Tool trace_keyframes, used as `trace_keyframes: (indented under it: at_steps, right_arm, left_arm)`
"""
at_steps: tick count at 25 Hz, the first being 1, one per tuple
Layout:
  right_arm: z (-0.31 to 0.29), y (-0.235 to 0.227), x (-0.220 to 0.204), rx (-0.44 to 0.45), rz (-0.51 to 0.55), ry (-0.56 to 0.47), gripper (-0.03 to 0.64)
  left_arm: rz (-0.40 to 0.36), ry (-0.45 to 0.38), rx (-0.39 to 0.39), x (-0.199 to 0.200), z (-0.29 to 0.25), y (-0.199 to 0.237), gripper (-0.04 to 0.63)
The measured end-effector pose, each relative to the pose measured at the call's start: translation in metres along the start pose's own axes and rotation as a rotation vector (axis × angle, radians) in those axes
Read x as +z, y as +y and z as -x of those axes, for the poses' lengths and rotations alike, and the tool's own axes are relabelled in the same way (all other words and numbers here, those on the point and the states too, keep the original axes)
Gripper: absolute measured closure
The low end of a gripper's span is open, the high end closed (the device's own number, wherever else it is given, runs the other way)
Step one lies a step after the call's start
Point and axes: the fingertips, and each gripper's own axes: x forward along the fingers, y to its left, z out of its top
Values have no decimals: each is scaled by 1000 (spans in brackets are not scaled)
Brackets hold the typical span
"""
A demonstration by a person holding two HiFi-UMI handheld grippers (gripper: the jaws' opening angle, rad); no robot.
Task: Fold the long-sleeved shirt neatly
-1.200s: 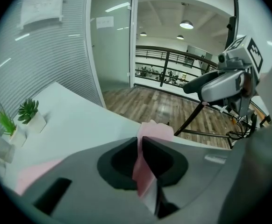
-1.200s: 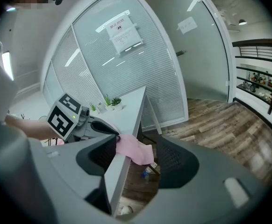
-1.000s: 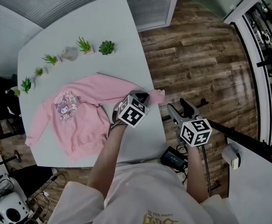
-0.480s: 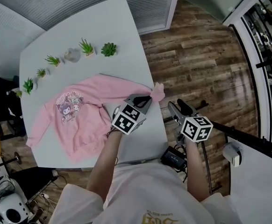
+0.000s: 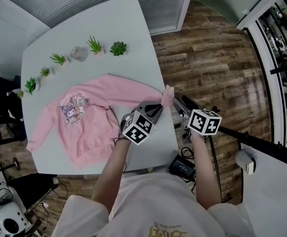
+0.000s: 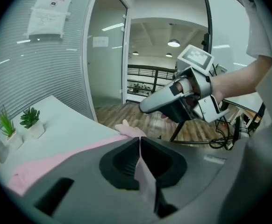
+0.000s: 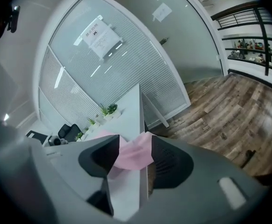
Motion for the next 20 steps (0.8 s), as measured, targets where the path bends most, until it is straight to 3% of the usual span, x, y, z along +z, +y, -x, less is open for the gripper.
trace_keyframes:
  at_steps: [7, 14, 20]
  right_arm:
    - [-28, 7, -3, -6, 55, 67, 419]
    - [-47, 1, -8, -52, 88, 120, 399]
    - [-60, -1, -14, -65, 21, 141, 396]
  left_arm:
    - [-19, 44, -13, -15, -8, -6, 581]
    - [-23, 76, -19, -23, -14, -10, 580]
    - [-74, 104, -22, -30, -15, -15, 580]
